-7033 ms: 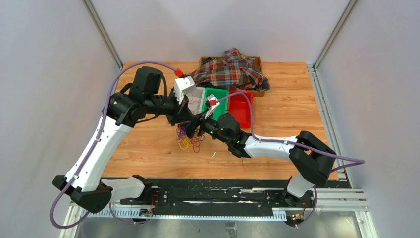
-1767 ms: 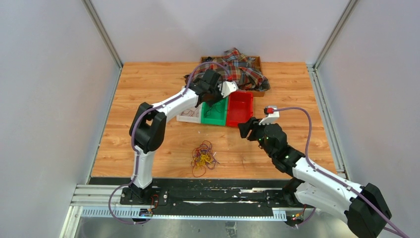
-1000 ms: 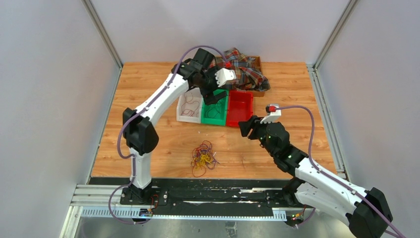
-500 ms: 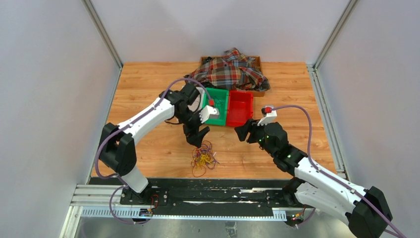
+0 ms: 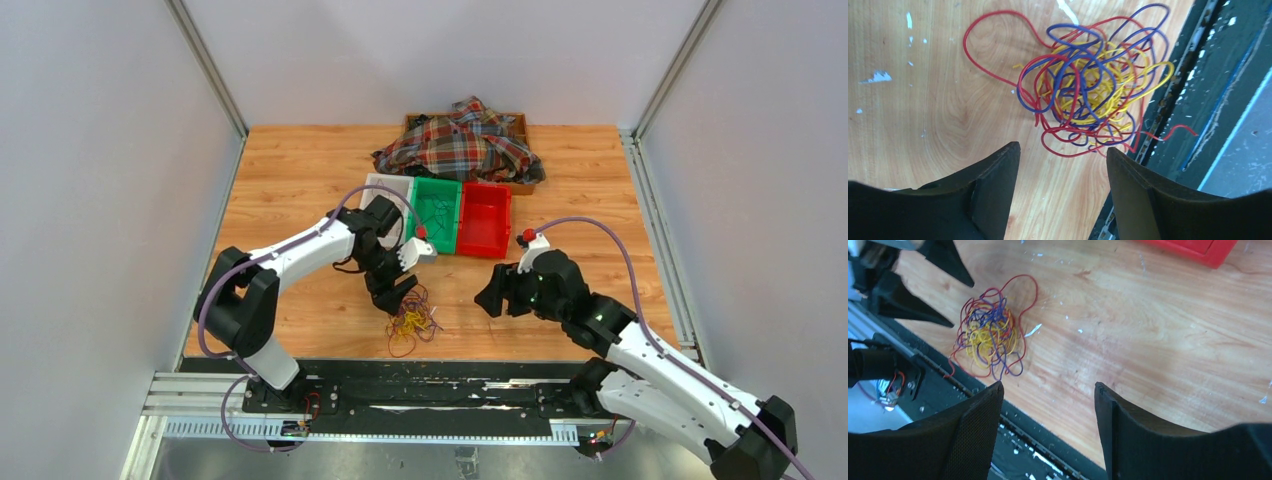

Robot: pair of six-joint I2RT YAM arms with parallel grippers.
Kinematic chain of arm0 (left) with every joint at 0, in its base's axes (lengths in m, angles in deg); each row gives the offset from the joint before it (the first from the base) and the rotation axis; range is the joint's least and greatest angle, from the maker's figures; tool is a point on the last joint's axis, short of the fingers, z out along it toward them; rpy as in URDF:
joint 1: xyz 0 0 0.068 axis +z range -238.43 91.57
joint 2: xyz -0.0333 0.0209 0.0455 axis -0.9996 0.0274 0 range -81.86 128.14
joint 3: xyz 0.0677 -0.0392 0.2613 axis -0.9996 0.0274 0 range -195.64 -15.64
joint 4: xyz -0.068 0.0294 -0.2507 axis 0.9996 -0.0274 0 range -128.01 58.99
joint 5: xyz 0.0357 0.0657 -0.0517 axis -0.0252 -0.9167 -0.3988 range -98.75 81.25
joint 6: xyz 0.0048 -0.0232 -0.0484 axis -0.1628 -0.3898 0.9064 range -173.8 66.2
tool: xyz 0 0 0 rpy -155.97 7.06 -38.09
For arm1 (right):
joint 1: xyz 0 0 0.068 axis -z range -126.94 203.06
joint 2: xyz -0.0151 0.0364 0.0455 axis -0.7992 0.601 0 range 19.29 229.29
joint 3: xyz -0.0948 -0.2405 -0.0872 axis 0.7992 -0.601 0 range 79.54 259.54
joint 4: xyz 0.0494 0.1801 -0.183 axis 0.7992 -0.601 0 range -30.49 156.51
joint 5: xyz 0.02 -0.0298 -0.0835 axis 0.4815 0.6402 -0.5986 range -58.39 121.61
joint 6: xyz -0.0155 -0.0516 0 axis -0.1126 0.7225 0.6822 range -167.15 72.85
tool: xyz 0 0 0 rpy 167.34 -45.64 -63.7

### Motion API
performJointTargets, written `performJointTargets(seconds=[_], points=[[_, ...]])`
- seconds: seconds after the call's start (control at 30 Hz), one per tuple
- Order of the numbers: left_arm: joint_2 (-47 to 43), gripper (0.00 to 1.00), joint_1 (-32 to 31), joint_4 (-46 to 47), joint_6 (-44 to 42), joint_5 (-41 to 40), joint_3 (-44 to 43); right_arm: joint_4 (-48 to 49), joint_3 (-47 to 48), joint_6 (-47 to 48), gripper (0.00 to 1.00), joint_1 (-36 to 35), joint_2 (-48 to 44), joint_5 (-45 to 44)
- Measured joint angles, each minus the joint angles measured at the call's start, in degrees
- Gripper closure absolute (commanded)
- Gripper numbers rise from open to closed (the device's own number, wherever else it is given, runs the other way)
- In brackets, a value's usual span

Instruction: Untangle the cables

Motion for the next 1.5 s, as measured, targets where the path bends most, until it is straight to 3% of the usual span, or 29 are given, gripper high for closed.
performJointTargets(seconds=[0.23,0.3,0.4,0.5,1.0,1.2,1.5], points=[[-0.1,0.46,0.0,5.2,1.5,-3.7,4.7,-5.3,3.6,0.2,0.35,-1.0,0.5,3.3],[-0.1,0.58,0.0,6.5,2.1,-4.7,5.1,-5.3,4.5,0.4,0.35,-1.3,1.8,3.5],[-0.1,0.85,0.0,8.9,3.4,-6.5,5.2,-4.0,5.8,0.9,0.35,-1.7,4.6,3.4],[-0.1,0.99,0.0,10.9,5.0,-7.9,5.2,-1.2,5.8,1.4,0.35,-2.0,6.1,3.2],[-11.0,0.99,0.0,3.0,8.5,-5.8,-4.0,21.4,5.9,8.5,0.26,-6.1,15.6,0.6],[-14.1,0.99,0.0,-2.9,9.5,-3.9,-11.4,34.3,6.1,12.5,0.23,-9.1,20.0,2.3],[-16.1,1.00,0.0,-10.2,10.1,-0.1,-26.3,46.3,13.1,14.2,0.22,-13.9,31.9,8.4]])
